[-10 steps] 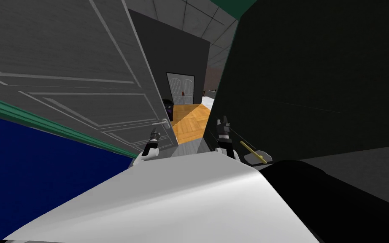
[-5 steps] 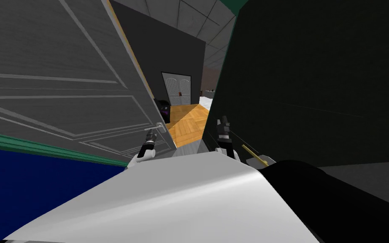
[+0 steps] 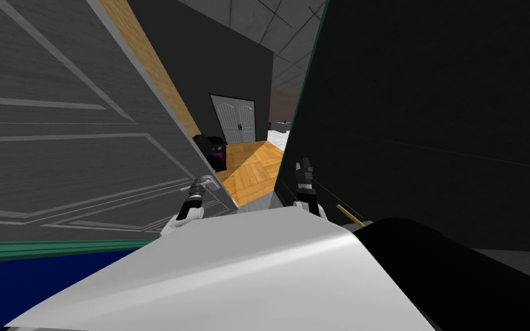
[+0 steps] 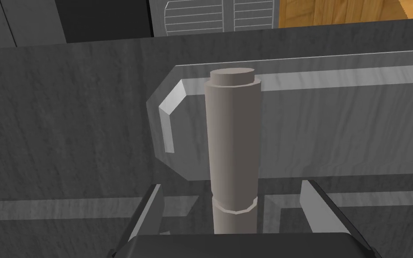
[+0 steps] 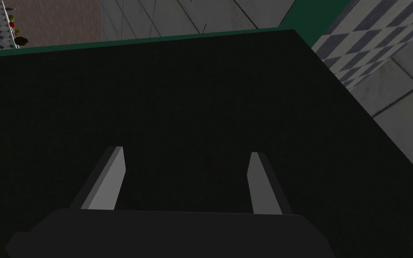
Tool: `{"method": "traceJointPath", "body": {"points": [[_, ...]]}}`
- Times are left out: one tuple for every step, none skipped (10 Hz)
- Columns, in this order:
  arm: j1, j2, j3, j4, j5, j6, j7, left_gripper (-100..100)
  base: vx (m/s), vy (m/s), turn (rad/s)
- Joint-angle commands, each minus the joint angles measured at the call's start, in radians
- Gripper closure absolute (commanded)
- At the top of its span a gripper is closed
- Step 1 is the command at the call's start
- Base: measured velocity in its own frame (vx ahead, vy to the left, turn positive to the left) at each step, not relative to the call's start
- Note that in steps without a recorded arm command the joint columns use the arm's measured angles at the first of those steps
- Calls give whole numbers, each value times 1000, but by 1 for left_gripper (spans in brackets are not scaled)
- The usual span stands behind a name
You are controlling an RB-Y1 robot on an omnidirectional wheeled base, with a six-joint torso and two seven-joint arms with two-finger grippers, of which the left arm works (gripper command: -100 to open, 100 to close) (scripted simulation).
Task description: Pull the door open
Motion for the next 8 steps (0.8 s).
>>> {"method": "traceJointPath", "body": {"points": [[-1, 0, -1, 3, 0, -1, 0, 100, -15, -4, 21], [-1, 0, -1, 3, 0, -1, 0, 100, -41, -13, -5], [-1, 0, -1, 3, 0, -1, 0, 100, -28, -6, -11], [-1, 0, -1, 3, 0, -1, 0, 100, -15, -2, -2], [-1, 0, -1, 3, 0, -1, 0, 100, -6, -2, 2], [-1, 0, -1, 3, 0, -1, 0, 100, 0, 0, 0], [7, 12, -15, 1, 0, -5, 12, 100, -90, 5, -105], [9, 15, -18, 0, 1, -6, 16, 100, -146, 36, -111]]}}
